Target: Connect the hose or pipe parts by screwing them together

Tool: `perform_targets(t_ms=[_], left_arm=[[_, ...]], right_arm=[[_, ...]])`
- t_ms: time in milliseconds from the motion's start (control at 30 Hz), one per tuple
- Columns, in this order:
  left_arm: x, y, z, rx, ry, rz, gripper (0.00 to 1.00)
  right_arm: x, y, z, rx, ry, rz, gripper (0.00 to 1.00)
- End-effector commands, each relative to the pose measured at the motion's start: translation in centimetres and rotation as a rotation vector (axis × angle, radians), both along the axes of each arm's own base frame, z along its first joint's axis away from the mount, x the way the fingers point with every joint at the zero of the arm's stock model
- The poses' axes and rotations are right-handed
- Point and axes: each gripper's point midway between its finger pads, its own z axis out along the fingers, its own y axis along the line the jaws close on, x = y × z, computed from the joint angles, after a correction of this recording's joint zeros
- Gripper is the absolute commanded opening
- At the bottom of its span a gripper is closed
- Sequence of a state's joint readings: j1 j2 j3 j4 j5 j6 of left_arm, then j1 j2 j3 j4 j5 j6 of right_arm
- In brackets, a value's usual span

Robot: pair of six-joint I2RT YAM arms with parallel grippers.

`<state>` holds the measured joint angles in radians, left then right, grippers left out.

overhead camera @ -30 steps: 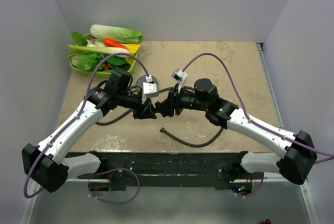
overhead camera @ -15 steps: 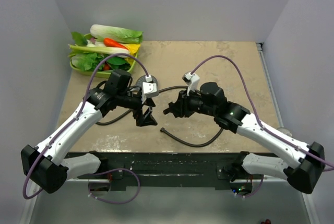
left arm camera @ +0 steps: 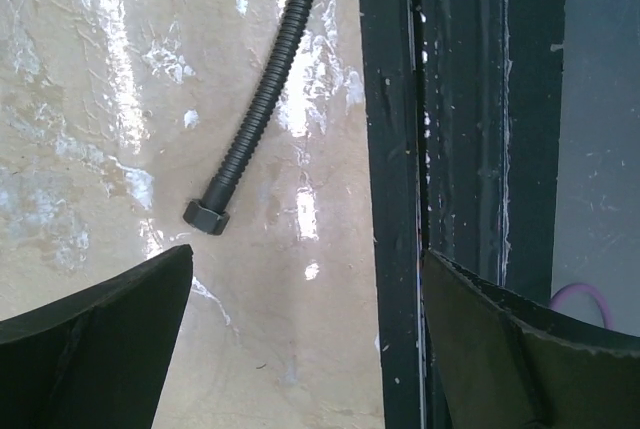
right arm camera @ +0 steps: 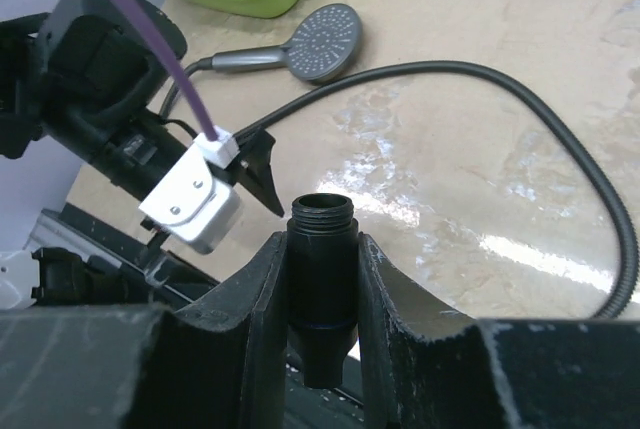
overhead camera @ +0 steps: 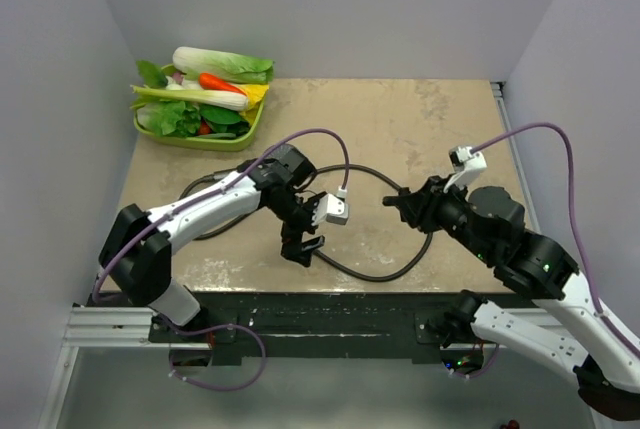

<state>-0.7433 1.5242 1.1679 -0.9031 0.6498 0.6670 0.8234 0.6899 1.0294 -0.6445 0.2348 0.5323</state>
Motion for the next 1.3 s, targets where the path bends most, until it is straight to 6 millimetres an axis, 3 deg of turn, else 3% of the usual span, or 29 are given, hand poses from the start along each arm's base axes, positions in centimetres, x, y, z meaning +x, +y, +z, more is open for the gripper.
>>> perform_targets(t_ms=[0,133,267,367,500,800,1033,1267], left_arm=[[1.8,-2.3,0.1,-0.015,0.030,0.066,0.99],[1.4,-3.6,-1.3,-0.023,0.035,0.101,0.99],[-0.8,-4.3,-3.6,0.023,-0.044,0.013,0.99],[-1.1,-4.5,-5.7,0.074,-0.092,-0.025,0.99],[0.3,-4.2,-7.9,0.133,-0.170,-0.032,0.99],[1.9,-5.4,-8.7,0.119,-0.214,0.014,0.99],[2.5,-4.2,-10.8,0.177,-0.250,0.021,0.56],[4.0,-2.6,-11.5,0.217,-0.315,0.065,0.39]], right_arm=[[-0.2,-2.9,1.5,0.042,-0.014,-0.128,0.00],[-0.8,-3.7,1.9,0.033,-0.025,-0.126,0.00],[-1.1,-4.0,2.1,0.026,-0.035,-0.117,0.00],[-1.1,-3.9,2.2,0.035,-0.041,-0.110,0.00],[-1.2,-3.5,2.3,0.044,-0.039,-0.099,0.00],[-1.1,-2.6,2.7,0.060,-0.046,-0.061,0.00],[-1.3,-2.2,2.5,0.077,-0.041,-0.041,0.00],[-1.5,-2.0,2.5,0.090,-0.044,-0.029,0.00]])
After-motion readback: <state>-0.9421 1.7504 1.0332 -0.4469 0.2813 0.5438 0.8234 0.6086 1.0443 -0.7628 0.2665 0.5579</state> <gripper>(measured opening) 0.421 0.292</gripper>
